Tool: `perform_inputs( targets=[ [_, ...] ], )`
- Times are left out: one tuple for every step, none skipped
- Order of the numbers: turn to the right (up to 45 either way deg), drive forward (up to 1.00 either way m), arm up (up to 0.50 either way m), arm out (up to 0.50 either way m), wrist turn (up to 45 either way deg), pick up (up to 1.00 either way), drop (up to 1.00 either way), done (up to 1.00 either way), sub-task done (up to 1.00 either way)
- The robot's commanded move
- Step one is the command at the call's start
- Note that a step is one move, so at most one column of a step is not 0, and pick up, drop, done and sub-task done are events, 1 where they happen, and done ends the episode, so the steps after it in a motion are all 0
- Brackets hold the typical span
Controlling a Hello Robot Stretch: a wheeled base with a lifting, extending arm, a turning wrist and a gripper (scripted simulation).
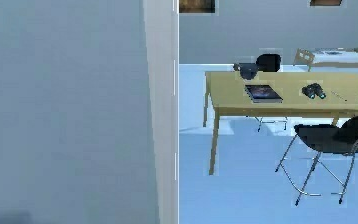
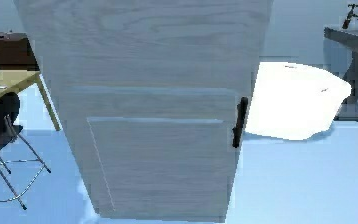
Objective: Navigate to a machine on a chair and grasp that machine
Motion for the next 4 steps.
perform_inputs(
  targets=[
    [45.0,0.0,0.0,0.0,0.0,0.0,0.0,0.0,0.0],
    [0.0,0.6,0.0,0.0,0.0,0.0,0.0,0.0,0.0],
    [-36.0,0.0,0.0,0.0,0.0,0.0,0.0,0.0,0.0],
    [0.0,0.45,0.0,0.0,0.0,0.0,0.0,0.0,0.0]
  ],
)
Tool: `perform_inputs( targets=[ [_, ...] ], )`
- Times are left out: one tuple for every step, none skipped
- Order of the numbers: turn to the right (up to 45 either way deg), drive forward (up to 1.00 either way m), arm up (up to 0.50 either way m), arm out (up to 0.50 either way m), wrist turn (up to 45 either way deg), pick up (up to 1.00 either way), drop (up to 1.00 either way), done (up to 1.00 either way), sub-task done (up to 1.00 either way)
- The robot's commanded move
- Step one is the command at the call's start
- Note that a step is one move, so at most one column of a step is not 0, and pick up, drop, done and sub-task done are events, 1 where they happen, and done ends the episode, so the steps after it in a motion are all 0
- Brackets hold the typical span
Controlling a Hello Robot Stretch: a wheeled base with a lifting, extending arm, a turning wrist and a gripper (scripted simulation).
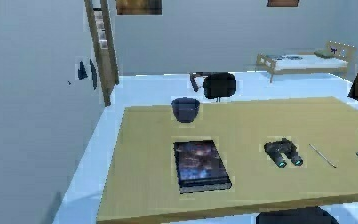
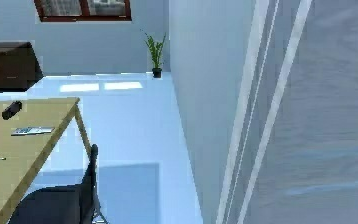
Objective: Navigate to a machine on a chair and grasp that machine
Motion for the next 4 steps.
perform_inputs(
  targets=[
    [-39.0,0.0,0.0,0.0,0.0,0.0,0.0,0.0,0.0],
    [0.0,0.55,0.0,0.0,0.0,0.0,0.0,0.0,0.0],
    [24.0,0.0,0.0,0.0,0.0,0.0,0.0,0.0,0.0],
    [0.0,1.0,0.0,0.0,0.0,0.0,0.0,0.0,0.0]
  ],
)
